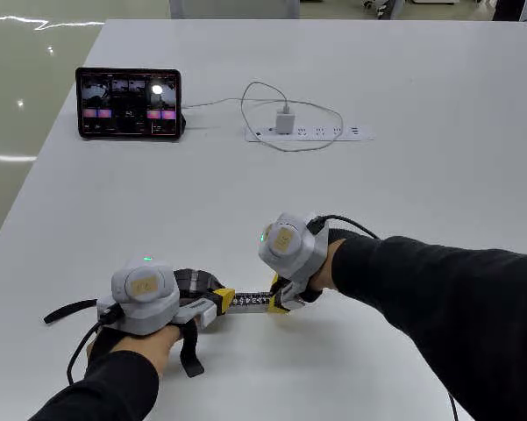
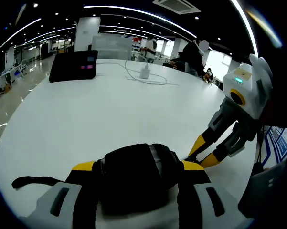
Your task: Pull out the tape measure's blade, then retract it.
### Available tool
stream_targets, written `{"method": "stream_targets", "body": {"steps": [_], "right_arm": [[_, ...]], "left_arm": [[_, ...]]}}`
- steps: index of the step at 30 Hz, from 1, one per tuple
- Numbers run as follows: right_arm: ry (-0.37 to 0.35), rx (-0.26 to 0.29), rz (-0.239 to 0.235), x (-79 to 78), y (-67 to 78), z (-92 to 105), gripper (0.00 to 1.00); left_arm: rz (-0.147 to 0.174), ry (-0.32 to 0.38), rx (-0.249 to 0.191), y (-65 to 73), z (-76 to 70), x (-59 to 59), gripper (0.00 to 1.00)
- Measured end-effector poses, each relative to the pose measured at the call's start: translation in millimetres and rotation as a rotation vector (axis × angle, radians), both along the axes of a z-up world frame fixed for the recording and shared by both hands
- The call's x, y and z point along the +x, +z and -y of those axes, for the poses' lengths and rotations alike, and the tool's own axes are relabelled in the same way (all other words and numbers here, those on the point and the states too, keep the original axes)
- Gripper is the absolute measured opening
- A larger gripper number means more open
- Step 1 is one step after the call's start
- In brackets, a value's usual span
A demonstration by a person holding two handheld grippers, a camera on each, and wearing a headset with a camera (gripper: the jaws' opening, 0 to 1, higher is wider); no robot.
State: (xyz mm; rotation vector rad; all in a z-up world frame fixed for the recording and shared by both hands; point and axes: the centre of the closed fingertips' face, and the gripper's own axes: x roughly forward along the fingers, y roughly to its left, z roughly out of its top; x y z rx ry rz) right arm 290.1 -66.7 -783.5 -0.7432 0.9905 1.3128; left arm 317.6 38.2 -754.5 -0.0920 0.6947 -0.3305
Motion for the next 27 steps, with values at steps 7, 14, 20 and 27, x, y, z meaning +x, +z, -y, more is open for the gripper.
{"method": "stream_targets", "body": {"steps": [7, 14, 20, 27], "right_arm": [[0.007, 0.009, 0.003, -0.5, 0.3, -3.9, 0.11], [0.004, 0.016, 0.000, -1.7, 1.3, -8.0, 0.11], [0.009, 0.026, 0.006, -1.7, 1.0, -12.7, 0.11], [0.009, 0.035, 0.015, -2.1, 0.9, -17.2, 0.11]], "left_arm": [[-0.002, -0.004, -0.002, 0.3, 0.4, -0.6, 0.63], [-0.003, -0.002, -0.006, 0.4, 0.2, -0.3, 0.63], [-0.005, -0.003, -0.008, 0.5, 0.1, -0.7, 0.63], [-0.005, -0.002, -0.009, 0.1, -0.2, -0.4, 0.63]]}}
